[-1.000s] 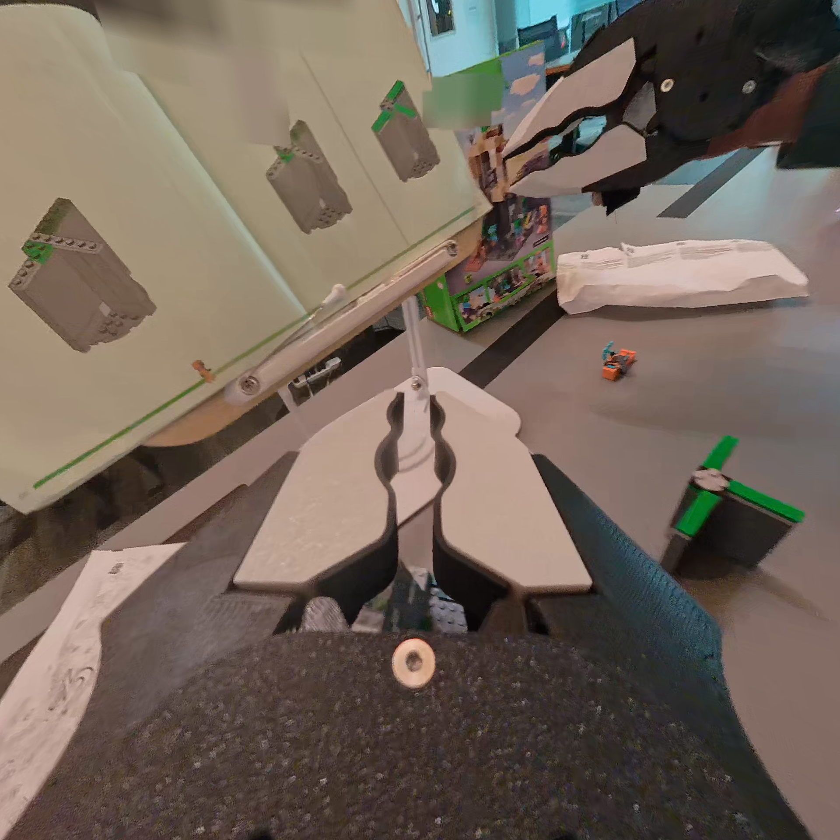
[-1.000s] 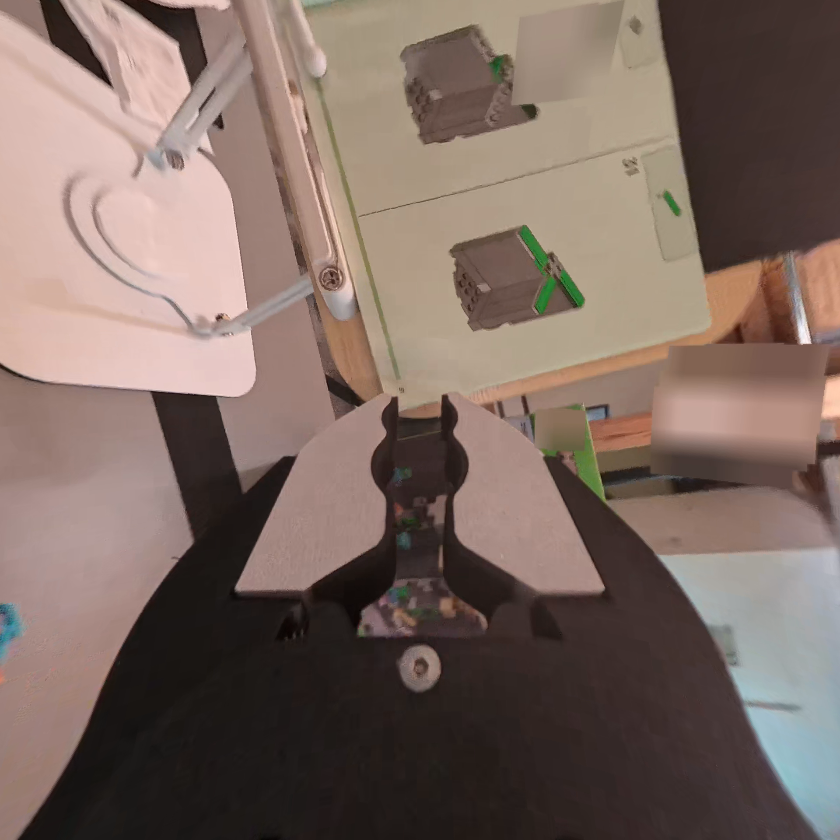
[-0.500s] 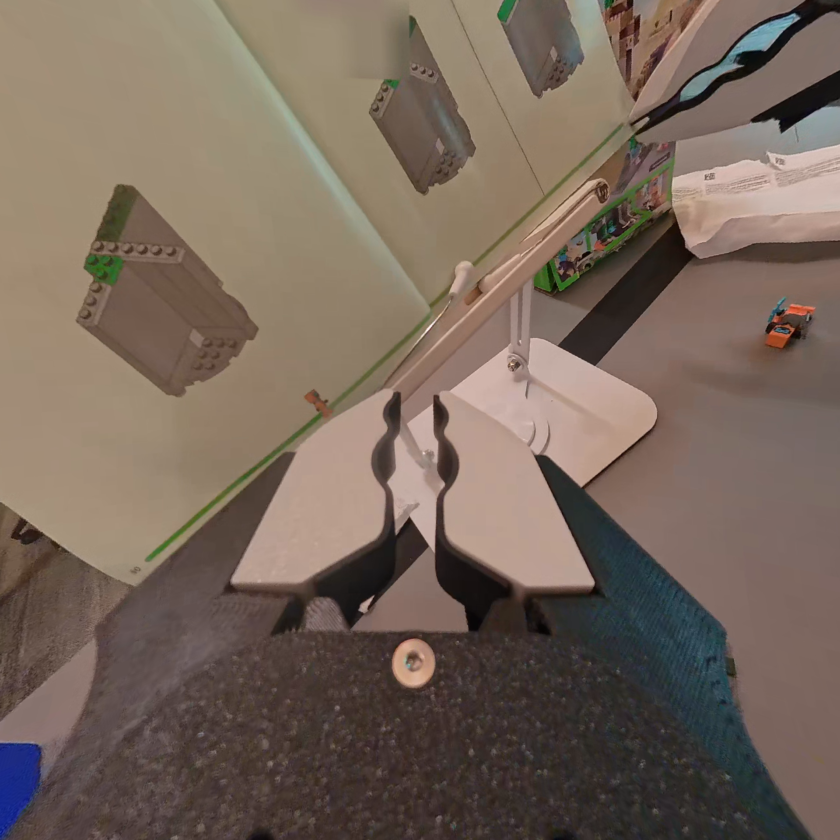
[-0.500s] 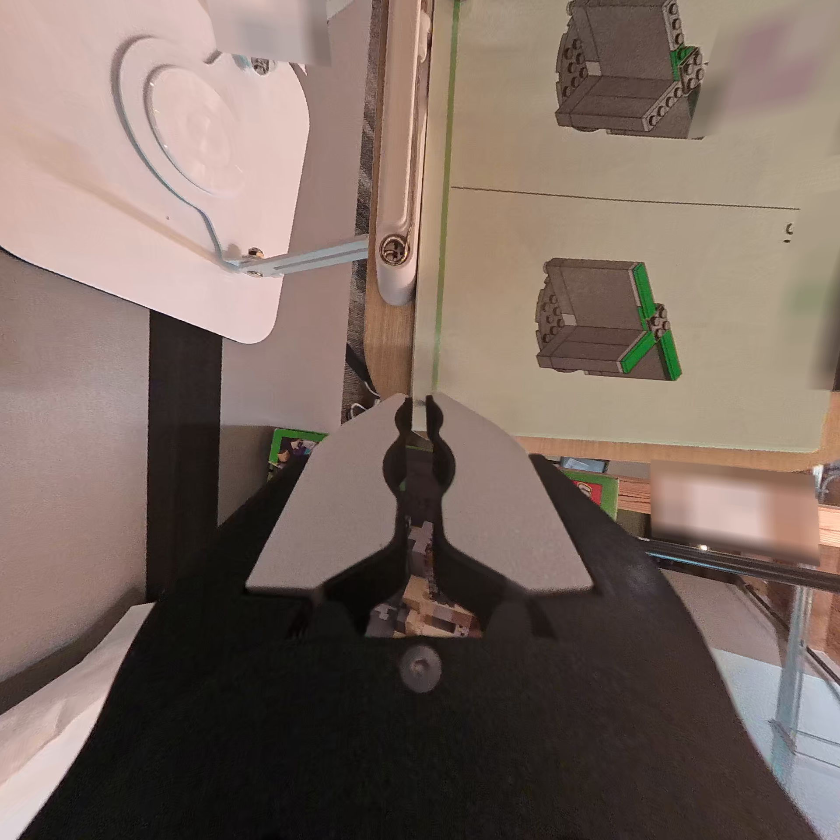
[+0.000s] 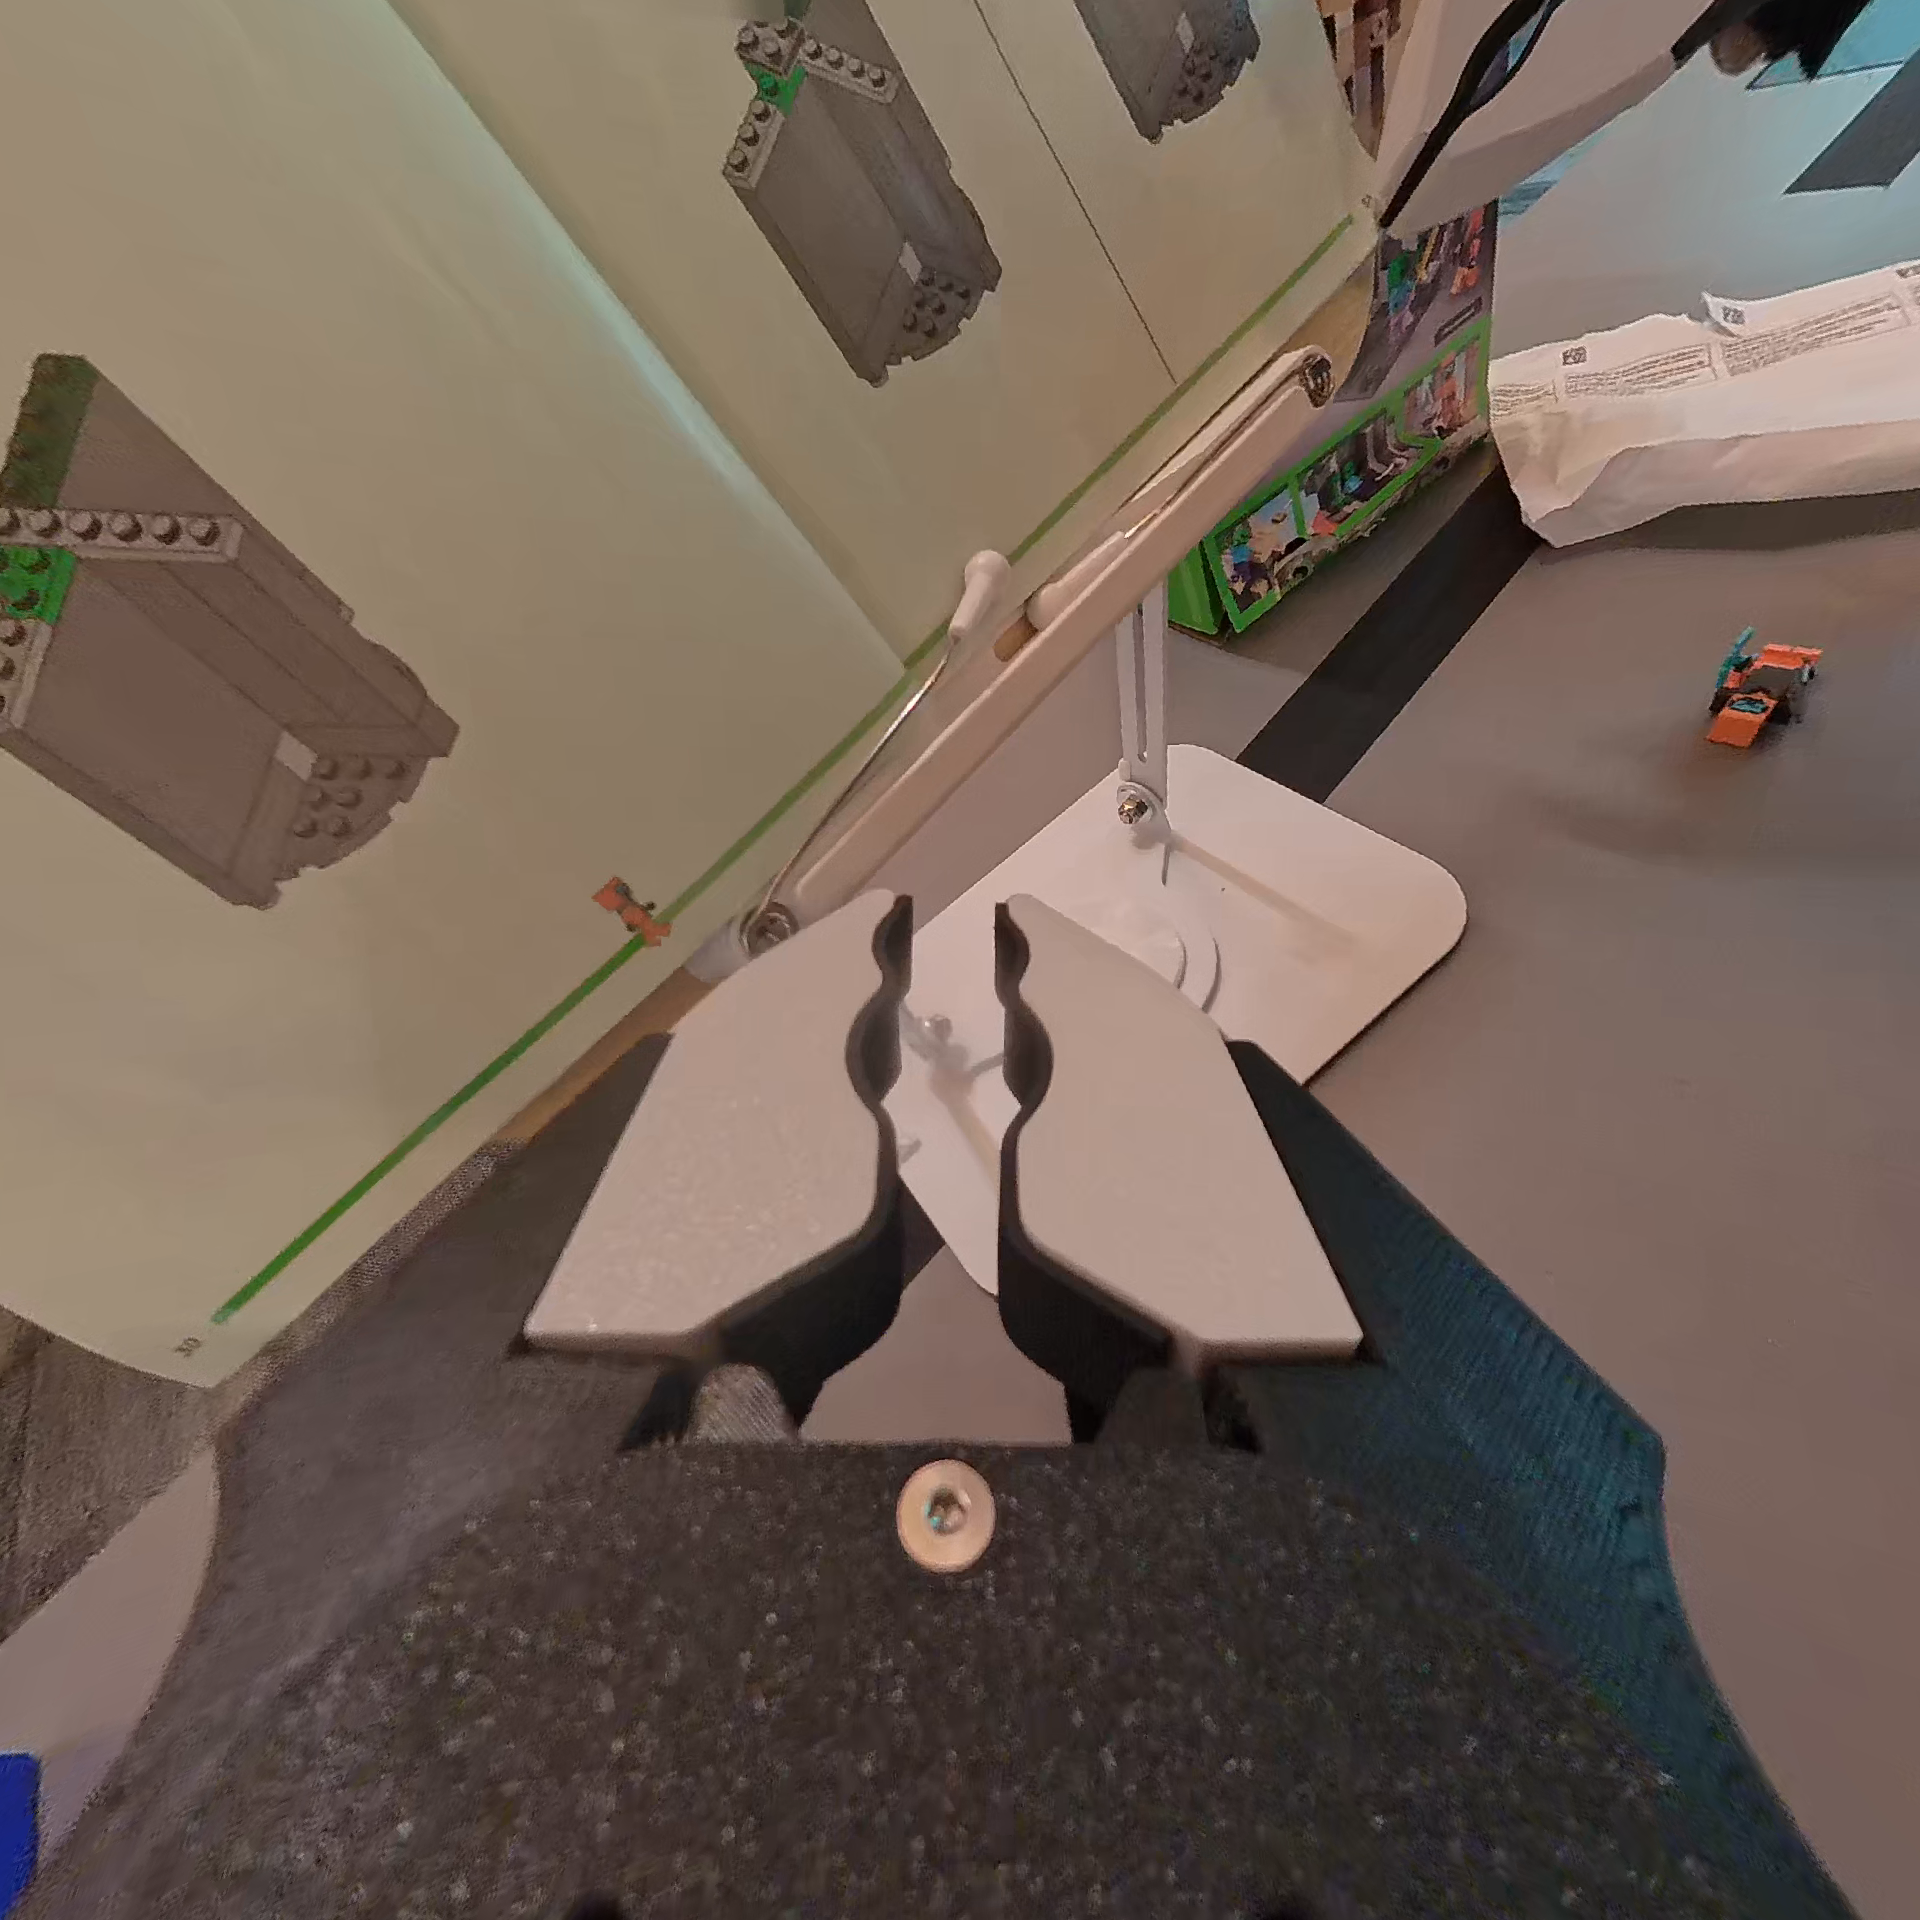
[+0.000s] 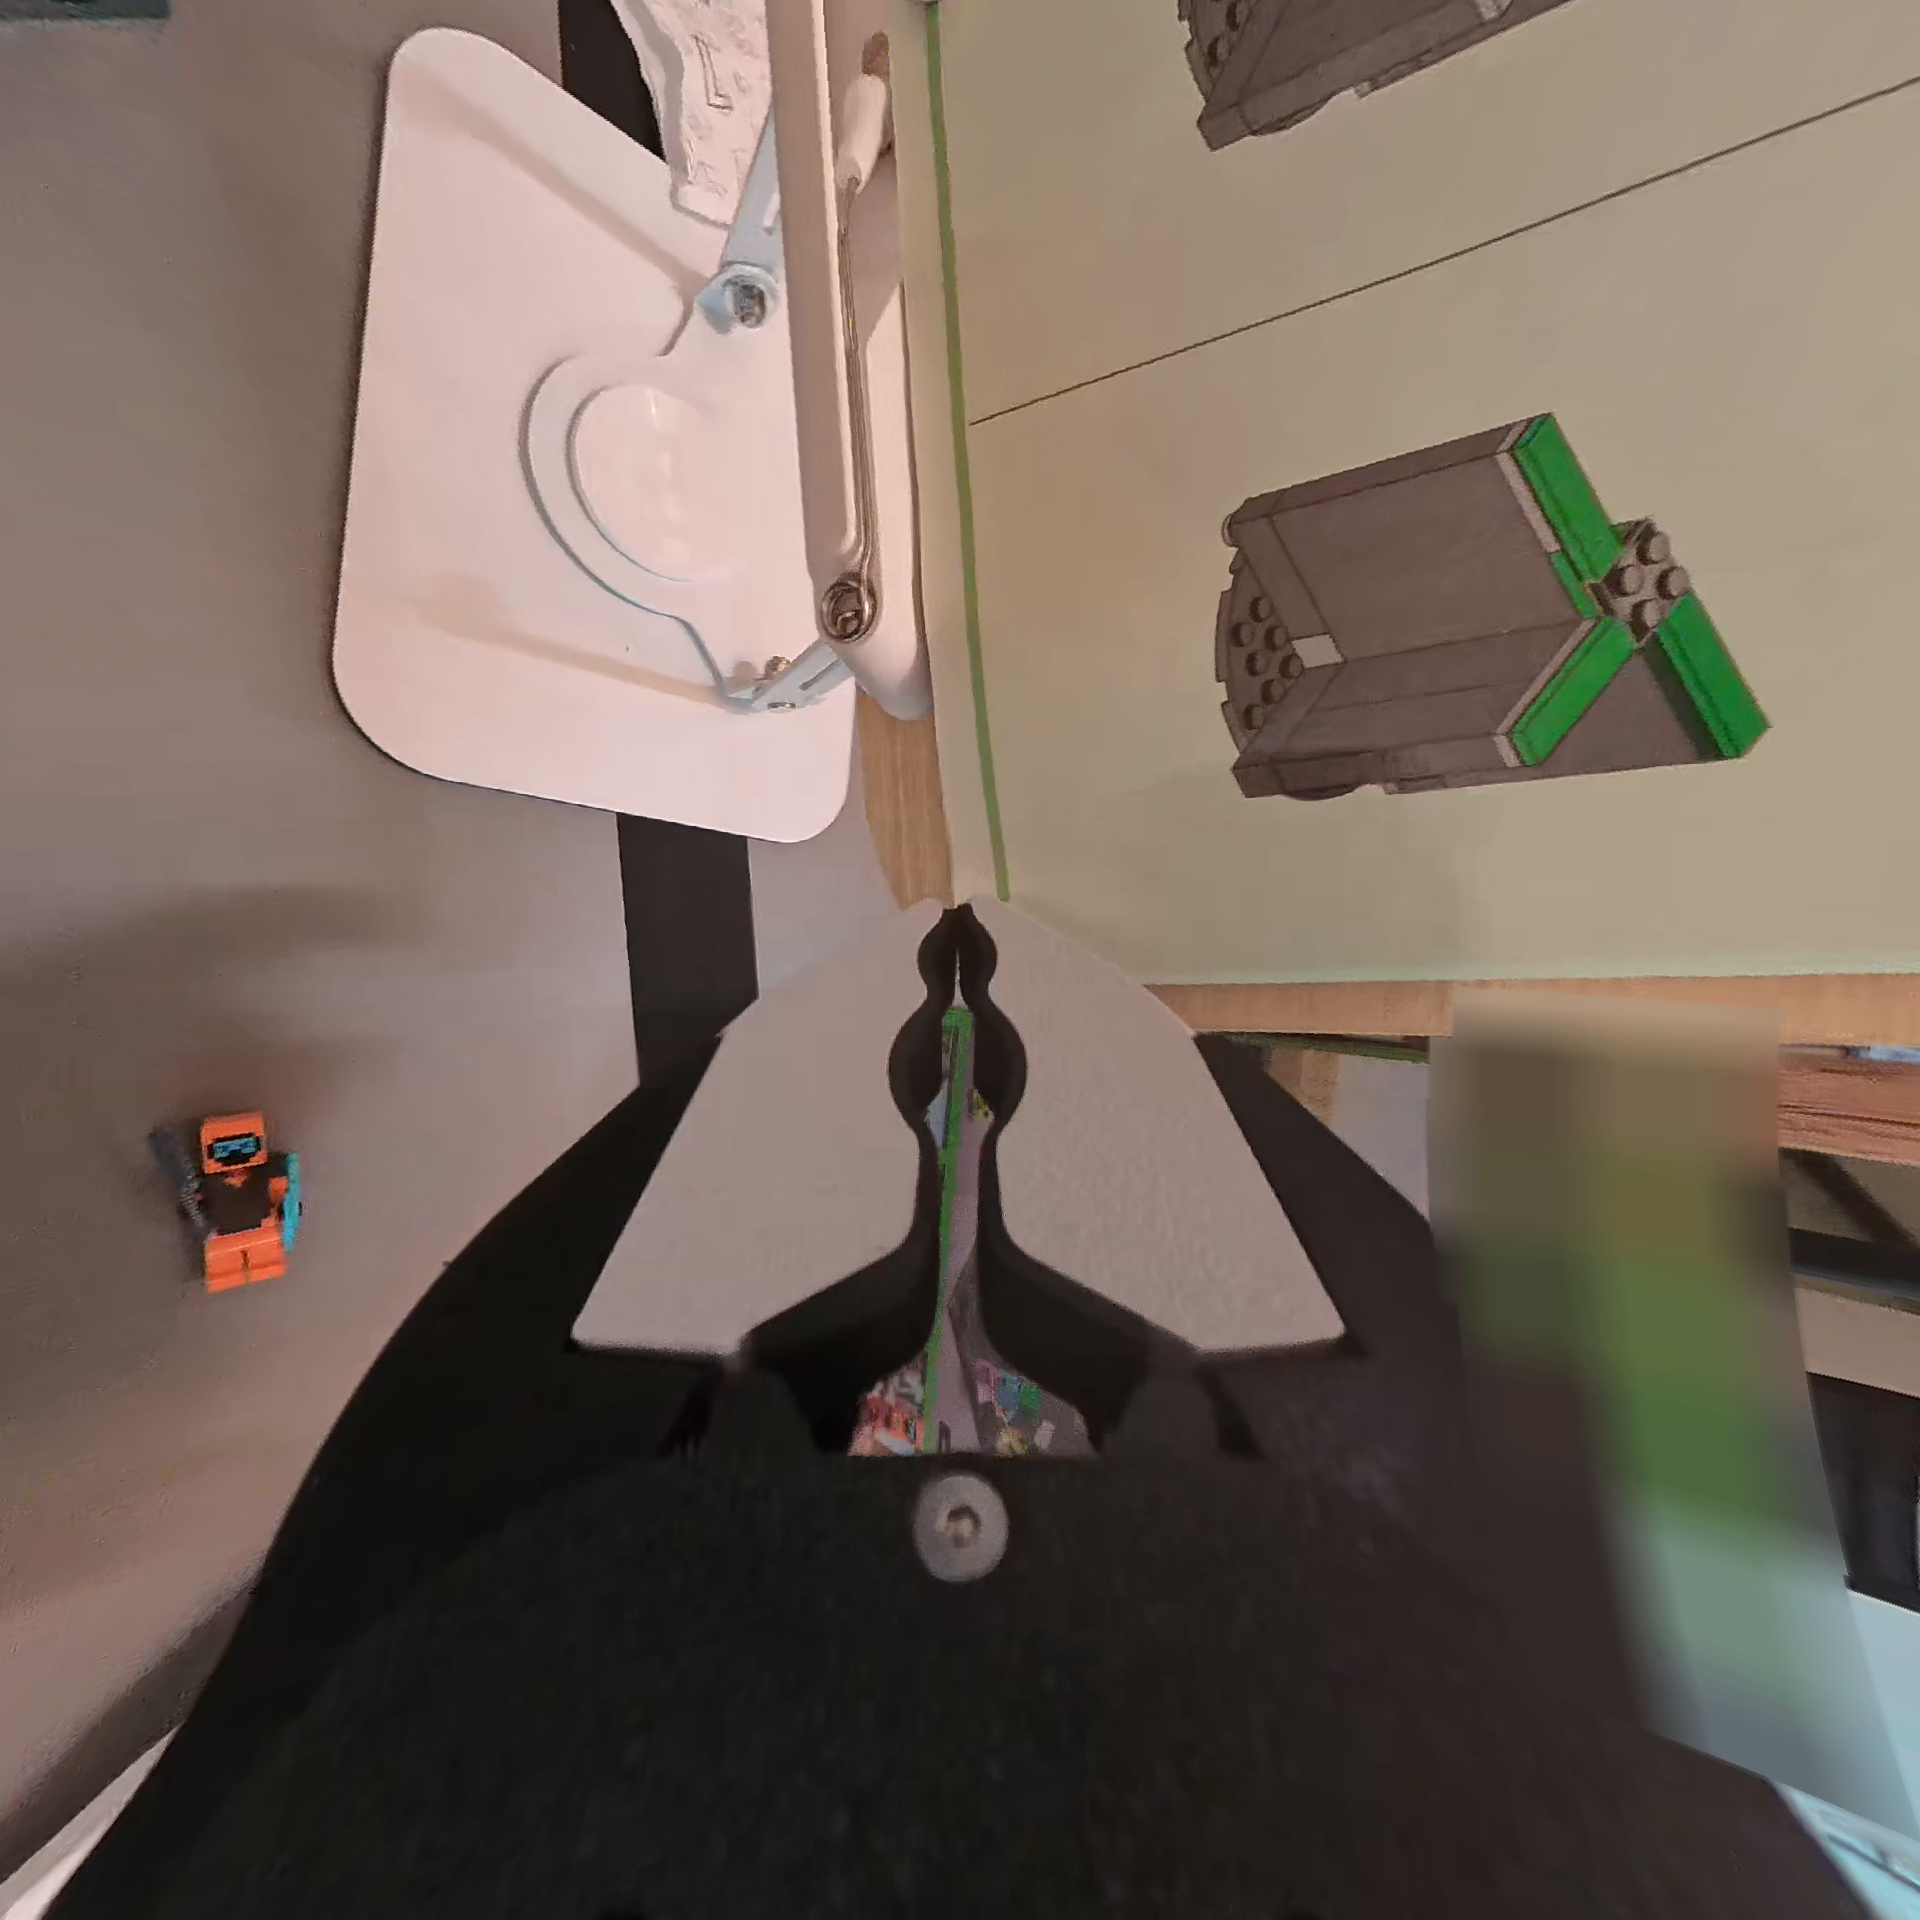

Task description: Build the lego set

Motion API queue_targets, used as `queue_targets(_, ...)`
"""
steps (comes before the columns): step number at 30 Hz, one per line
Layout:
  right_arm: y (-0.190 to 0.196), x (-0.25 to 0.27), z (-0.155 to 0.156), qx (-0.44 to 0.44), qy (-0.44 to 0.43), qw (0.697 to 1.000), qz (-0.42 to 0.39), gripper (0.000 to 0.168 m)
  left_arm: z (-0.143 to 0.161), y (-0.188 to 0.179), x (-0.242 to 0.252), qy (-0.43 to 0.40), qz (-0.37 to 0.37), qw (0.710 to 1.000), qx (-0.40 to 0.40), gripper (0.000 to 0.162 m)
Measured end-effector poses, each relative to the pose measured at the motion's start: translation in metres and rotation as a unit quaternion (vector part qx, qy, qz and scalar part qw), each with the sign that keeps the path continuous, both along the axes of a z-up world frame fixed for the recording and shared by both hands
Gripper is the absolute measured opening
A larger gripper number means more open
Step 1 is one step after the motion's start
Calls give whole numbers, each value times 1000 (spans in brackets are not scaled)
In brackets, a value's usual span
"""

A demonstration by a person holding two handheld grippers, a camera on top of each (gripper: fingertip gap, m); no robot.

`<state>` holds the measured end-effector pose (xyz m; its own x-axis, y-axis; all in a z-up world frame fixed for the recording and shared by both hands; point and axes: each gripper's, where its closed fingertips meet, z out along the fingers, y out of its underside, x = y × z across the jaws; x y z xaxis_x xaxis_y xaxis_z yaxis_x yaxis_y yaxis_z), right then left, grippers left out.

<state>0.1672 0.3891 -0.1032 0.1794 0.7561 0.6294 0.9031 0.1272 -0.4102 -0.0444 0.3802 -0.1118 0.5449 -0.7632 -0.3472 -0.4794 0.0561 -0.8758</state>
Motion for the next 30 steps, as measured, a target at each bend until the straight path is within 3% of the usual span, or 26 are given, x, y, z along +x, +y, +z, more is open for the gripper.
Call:
queue_targets(8,1,-2,3,-34,34,999,-21,0,17,23,10,48,-17,999,20,22)
queue_targets(15,3,-3,0,-27,28,999,-24,0,10,29,31,147,-65,986,43,14)
queue_targets(17,3,-5,0,-26,28,999,-24,0,12,30,31,159,-61,984,50,2)
queue_targets(20,2,-8,1,-20,25,999,-24,0,12,30,30,171,-53,981,69,1)
queue_targets(24,-1,-12,1,-21,19,999,-28,0,23,33,26,101,-19,992,77,1)
queue_targets(30,-13,-45,26,8,37,999,-6,0,45,42,3,-53,39,997,46,1)
